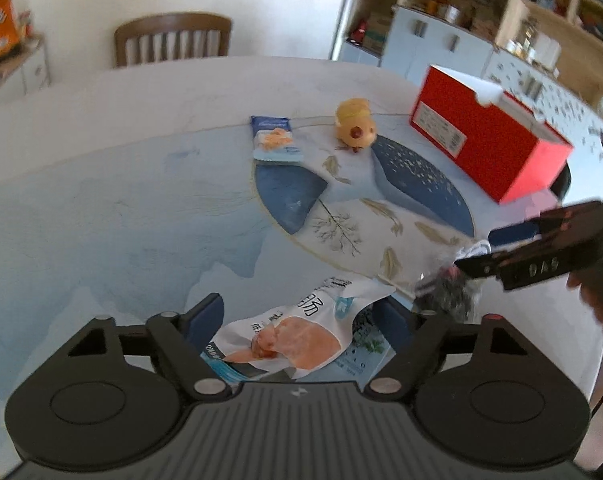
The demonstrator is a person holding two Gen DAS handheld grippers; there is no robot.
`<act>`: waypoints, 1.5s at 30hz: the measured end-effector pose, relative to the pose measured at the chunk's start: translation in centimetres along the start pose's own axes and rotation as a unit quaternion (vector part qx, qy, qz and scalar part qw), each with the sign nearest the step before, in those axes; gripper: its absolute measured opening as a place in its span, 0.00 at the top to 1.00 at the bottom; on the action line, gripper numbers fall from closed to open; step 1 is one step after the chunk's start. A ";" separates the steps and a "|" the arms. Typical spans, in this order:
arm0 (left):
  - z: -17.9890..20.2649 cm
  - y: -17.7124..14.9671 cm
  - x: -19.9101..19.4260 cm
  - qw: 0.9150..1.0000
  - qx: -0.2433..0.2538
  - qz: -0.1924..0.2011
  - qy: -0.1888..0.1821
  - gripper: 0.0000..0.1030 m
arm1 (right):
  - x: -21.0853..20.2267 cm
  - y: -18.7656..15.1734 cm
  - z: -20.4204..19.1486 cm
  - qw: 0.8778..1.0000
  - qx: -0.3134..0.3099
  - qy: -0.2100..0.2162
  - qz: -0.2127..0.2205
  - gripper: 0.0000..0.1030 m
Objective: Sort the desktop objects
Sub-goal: 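Grasp the orange-printed snack wrapper with the left tool while the right grasps the white USB cable, then carry the wrapper and cable with both tools over to the red shoebox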
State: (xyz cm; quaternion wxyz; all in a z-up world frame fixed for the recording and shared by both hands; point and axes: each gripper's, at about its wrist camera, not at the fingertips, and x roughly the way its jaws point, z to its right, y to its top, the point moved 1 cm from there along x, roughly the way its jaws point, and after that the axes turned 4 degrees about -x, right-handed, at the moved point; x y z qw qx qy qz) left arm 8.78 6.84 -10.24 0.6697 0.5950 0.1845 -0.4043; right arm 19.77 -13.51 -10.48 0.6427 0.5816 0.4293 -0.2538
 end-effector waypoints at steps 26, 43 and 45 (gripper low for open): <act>-0.9 1.9 0.0 0.999 -0.031 0.008 0.001 0.67 | -1.2 1.5 0.4 0.999 -0.015 -0.016 0.030 0.90; 0.7 3.3 -1.5 0.999 -0.021 0.025 -0.011 1.00 | -5.1 1.1 2.4 0.998 0.010 -0.014 0.056 0.90; 1.1 3.7 -1.7 0.999 -0.019 0.029 -0.013 1.00 | -5.6 1.1 2.7 0.998 0.014 -0.015 0.059 0.90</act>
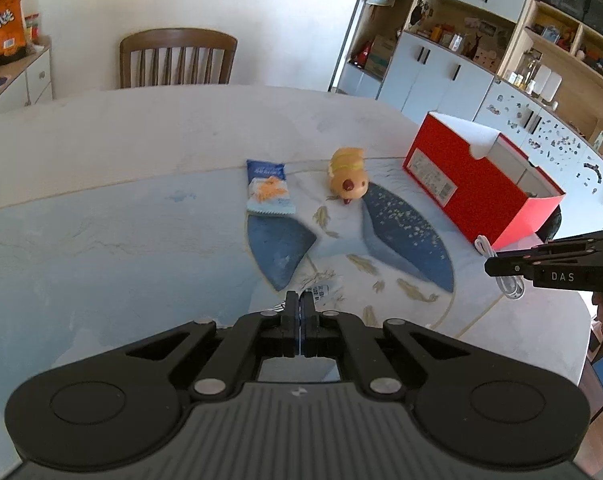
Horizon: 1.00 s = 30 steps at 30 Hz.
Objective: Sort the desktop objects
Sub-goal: 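Carry the wrapper and cable with both tools over to the red shoebox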
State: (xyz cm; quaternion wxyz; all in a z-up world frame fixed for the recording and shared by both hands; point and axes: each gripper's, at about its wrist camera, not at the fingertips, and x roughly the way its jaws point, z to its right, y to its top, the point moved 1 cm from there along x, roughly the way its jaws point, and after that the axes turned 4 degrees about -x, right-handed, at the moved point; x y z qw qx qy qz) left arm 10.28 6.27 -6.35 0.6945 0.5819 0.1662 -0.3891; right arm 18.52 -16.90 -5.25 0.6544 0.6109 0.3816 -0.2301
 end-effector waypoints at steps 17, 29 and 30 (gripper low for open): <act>7.4 4.1 -0.4 0.996 0.041 0.034 -0.067 1.00 | -4.8 1.2 4.4 0.999 0.004 -0.013 0.038 0.90; 14.8 7.3 1.4 0.991 0.071 0.056 -0.096 1.00 | -6.3 2.6 11.1 0.998 -0.007 -0.025 0.062 0.90; 15.5 7.7 1.6 0.991 0.072 0.057 -0.099 1.00 | -6.3 2.7 11.8 0.998 -0.009 -0.026 0.064 0.90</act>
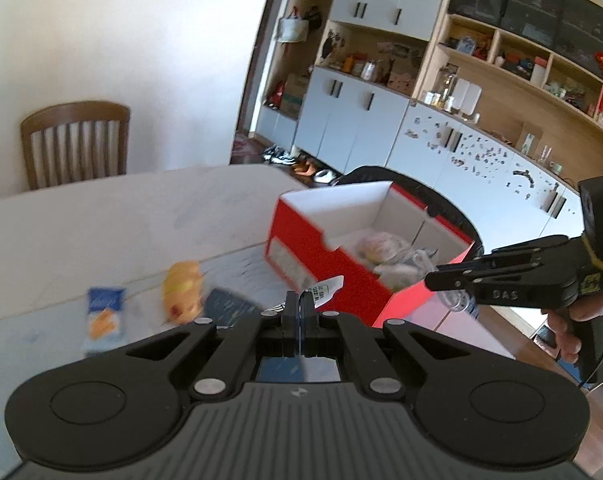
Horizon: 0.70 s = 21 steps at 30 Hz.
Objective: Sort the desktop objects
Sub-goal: 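Carry the wrapper and cable with both tools over to the red shoebox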
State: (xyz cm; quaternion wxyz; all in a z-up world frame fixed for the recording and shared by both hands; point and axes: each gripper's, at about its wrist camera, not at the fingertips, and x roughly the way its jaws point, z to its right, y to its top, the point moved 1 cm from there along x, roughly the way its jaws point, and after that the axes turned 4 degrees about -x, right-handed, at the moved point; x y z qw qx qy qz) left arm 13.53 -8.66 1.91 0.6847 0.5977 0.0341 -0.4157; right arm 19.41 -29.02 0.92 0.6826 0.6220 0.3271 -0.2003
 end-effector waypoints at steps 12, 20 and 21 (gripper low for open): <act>6.6 4.5 6.0 0.999 0.033 0.010 -0.027 1.00 | 1.0 0.8 6.4 1.000 -0.007 0.004 -0.011 0.90; 9.6 7.2 9.9 0.998 0.050 0.017 -0.027 1.00 | 2.1 1.9 8.7 1.000 -0.023 0.010 -0.004 0.90; 10.0 7.5 10.4 0.998 0.053 0.017 -0.028 1.00 | 2.3 2.0 8.9 1.000 -0.026 0.011 -0.004 0.90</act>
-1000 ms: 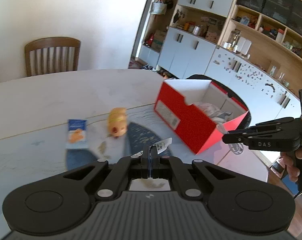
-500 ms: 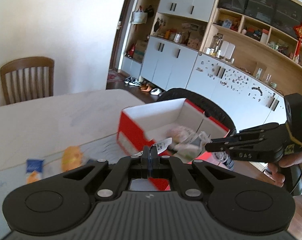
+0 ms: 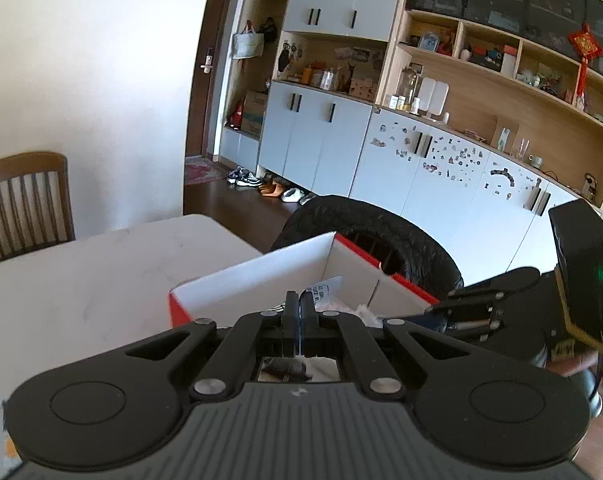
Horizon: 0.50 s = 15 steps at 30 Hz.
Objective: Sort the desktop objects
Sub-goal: 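Carry the wrapper and cable with both tools over to the red shoebox, then lower both tools with the wrapper and cable into the shoebox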
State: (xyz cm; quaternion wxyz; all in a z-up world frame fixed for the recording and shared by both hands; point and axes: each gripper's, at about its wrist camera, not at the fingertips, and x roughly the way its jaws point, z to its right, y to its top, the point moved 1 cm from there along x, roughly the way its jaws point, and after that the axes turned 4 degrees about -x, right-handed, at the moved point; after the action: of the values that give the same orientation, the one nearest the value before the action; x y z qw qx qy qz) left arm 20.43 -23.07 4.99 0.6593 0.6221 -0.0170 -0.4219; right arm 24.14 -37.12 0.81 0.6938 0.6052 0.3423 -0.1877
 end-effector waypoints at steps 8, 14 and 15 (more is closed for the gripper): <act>1.1 1.4 4.8 0.999 0.020 -0.020 0.013 1.00 | 2.1 0.3 1.1 1.000 -0.014 0.008 -0.011 0.90; 1.0 0.9 8.8 0.998 0.016 -0.044 0.035 1.00 | 4.5 0.3 1.8 0.999 -0.014 0.017 -0.029 0.90; 1.0 0.8 9.5 0.998 0.019 -0.048 0.039 1.00 | 5.0 0.3 1.8 0.999 -0.013 0.019 -0.033 0.90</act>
State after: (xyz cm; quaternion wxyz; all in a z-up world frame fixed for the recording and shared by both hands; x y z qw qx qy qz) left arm 26.37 -29.45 1.11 0.6264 0.6504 0.0305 -0.4286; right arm 28.27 -38.07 -2.36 0.6884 0.5880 0.3777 -0.1944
